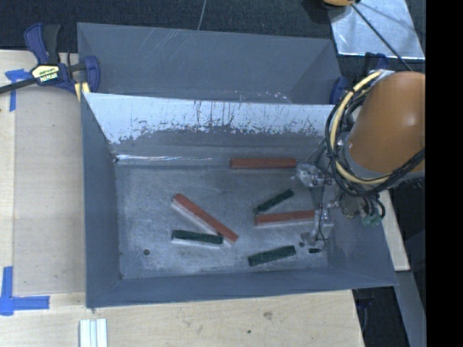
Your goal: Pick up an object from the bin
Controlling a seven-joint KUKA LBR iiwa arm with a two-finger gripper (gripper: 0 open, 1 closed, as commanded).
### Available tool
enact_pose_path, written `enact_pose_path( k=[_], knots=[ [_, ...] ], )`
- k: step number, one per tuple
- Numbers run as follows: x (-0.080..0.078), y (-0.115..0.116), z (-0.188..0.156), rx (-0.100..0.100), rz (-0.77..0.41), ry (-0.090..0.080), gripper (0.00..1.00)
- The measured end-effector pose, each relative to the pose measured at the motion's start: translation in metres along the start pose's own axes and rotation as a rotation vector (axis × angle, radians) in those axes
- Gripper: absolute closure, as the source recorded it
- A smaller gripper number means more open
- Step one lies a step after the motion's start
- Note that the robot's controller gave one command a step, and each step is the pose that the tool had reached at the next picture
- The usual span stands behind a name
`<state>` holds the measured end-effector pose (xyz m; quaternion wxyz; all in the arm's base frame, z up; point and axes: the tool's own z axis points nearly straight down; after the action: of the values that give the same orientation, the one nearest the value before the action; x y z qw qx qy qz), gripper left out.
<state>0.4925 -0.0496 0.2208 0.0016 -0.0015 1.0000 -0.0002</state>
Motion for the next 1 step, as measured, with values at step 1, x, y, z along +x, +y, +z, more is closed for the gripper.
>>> enact_pose_path(
  k=[1],
  knots=[
    [0.0,0.0,0.0,0.0,0.0,0.0,0.0]
  ],
)
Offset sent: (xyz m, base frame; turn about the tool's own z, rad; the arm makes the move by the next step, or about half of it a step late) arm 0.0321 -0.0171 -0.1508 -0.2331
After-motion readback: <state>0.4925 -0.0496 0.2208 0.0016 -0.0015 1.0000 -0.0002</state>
